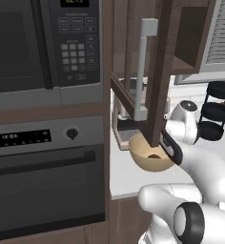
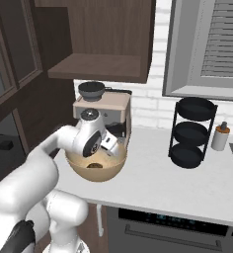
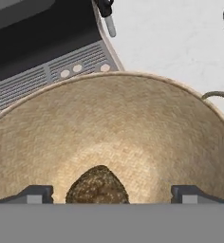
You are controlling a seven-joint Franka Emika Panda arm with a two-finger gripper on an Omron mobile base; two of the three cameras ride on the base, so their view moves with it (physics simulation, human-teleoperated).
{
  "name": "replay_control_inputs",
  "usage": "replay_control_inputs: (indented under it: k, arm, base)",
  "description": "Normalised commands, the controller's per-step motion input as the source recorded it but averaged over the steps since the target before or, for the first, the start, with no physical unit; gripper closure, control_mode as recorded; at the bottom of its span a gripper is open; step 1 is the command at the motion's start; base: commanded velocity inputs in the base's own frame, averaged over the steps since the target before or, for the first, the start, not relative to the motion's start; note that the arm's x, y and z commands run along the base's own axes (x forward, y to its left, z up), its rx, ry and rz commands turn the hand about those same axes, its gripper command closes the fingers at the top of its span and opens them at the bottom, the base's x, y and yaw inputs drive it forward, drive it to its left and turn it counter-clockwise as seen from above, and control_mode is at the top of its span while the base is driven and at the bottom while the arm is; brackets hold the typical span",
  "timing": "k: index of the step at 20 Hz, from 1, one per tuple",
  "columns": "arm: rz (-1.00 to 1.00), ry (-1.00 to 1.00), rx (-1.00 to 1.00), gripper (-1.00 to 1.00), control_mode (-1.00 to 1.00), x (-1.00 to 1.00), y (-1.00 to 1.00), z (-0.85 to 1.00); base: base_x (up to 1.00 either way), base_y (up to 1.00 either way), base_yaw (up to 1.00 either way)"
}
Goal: Open the cabinet, pick up the bread from the cabinet and place it in the basket. Then move the basket to the dining counter.
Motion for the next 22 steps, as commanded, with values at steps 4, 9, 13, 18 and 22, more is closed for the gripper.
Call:
replay_control_inputs:
  k: [4,9,13,18,22]
  arm:
    - [-0.11,0.06,0.10,-1.00,-1.00,-0.37,-0.46,0.40]
    - [-0.16,0.10,0.09,-1.00,-1.00,-0.49,-0.29,0.04]
    - [-0.14,0.00,0.07,-1.00,-1.00,-0.36,-0.19,0.00]
    - [-0.09,0.06,0.17,-1.00,-1.00,-0.06,-0.08,-0.19]
    - [-0.02,0.04,0.13,-1.00,-1.00,0.07,-0.01,-0.26]
  base:
    - [0.00,0.00,0.00]
    - [0.00,0.00,0.00]
    - [0.00,0.00,0.00]
    - [0.00,0.00,0.00]
    - [0.00,0.00,0.00]
